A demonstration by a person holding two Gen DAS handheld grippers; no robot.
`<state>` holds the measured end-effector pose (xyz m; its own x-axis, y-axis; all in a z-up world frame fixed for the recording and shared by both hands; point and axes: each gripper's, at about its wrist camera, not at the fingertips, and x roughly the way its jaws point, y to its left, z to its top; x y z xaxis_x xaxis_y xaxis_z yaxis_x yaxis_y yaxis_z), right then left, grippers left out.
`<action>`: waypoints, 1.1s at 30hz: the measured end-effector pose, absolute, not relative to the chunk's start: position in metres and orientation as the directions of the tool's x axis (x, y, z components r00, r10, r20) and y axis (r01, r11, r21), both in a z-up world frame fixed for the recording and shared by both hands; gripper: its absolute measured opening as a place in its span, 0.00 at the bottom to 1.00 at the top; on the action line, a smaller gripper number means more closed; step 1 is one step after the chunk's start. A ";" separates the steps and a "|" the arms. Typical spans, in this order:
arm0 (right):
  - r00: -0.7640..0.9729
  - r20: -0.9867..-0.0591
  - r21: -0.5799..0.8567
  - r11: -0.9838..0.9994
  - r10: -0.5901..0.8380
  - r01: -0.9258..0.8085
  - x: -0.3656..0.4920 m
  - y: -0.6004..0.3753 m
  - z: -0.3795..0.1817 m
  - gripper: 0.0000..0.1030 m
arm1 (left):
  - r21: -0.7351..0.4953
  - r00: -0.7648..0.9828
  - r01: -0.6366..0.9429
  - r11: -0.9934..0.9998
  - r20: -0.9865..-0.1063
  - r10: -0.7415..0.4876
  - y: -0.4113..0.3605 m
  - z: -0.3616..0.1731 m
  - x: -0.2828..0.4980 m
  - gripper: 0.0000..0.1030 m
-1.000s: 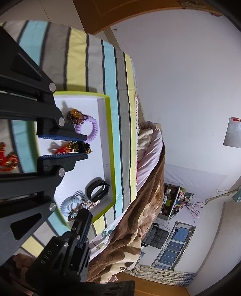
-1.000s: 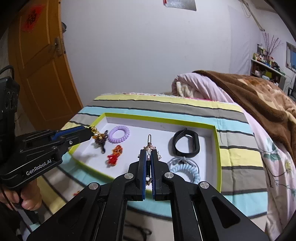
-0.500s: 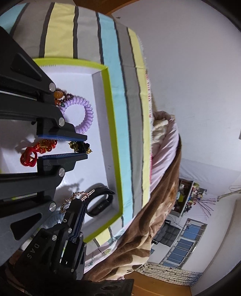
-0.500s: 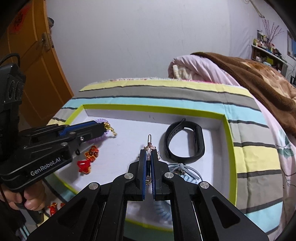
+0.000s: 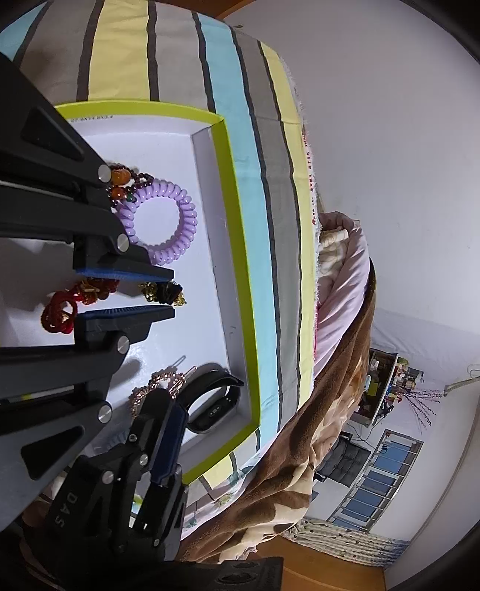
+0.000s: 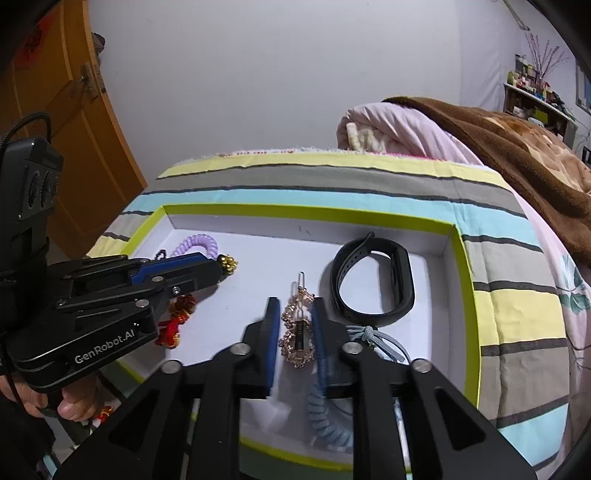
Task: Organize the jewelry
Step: 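Carry both items into the lime-green box and open both tools, then withdraw both open tools from the box back to the remaining items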
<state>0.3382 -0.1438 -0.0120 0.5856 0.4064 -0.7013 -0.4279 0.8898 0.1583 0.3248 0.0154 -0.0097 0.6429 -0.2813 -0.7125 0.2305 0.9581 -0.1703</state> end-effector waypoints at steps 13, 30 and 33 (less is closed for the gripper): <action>0.628 -0.642 0.159 0.878 0.439 -0.451 0.281 -0.155 0.019 0.22 | -0.146 0.701 0.196 0.970 -0.670 -0.243 0.030 0.019 0.265 0.13; 0.655 -0.594 0.148 0.864 0.467 -0.482 0.166 -0.179 0.035 0.23 | -0.153 0.759 0.123 0.981 -0.622 -0.192 0.036 0.035 0.145 0.13; 0.648 -0.597 0.154 0.860 0.473 -0.486 0.154 -0.180 0.032 0.23 | -0.161 0.764 0.115 0.980 -0.616 -0.191 0.035 0.035 0.132 0.13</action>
<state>0.1544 -0.1799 0.0317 0.6481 0.4731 -0.5968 -0.4864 0.8601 0.1536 0.1315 0.0350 0.0347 0.7638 -0.1913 -0.6165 0.1153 0.9801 -0.1613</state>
